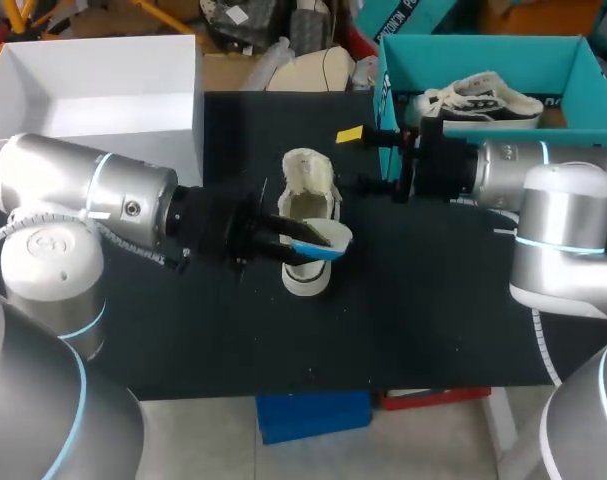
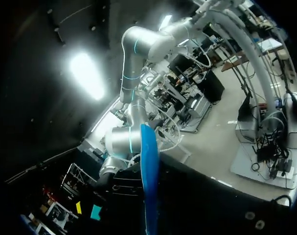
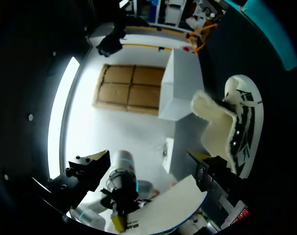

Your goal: Take the shoe out of the shoebox, open the shoe tongue, remove and reinsert the insole, then place the shoe into the shoebox

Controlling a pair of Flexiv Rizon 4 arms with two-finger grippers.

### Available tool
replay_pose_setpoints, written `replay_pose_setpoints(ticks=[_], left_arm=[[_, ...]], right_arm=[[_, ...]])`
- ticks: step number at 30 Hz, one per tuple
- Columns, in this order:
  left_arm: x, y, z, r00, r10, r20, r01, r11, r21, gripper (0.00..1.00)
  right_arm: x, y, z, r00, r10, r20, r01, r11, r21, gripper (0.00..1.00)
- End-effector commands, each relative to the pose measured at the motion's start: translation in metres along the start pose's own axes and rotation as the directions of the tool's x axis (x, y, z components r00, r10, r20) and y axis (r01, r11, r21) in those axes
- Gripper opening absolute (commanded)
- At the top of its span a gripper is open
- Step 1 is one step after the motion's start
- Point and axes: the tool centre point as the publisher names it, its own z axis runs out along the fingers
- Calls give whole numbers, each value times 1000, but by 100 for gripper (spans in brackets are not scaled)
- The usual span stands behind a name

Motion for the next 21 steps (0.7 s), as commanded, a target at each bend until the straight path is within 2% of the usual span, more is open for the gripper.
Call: replay_pose_setpoints(ticks=[1, 2, 5, 21], left_arm=[[10, 4, 0, 942, 329, 70, -326, 944, -44, 0], [9, 6, 0, 927, 371, 52, -367, 927, -80, 0], [6, 7, -2, 900, 434, 38, -427, 896, -119, 0], [6, 8, -4, 899, 436, 45, -429, 896, -119, 0]], right_arm=[[0, -1, 2, 1000, 0, 3, 0, 1000, -3, 100], [0, -1, 2, 1000, 0, 3, 0, 1000, -3, 100], [0, -1, 2, 1000, 0, 3, 0, 1000, -3, 100], [0, -1, 2, 1000, 0, 3, 0, 1000, -3, 100]])
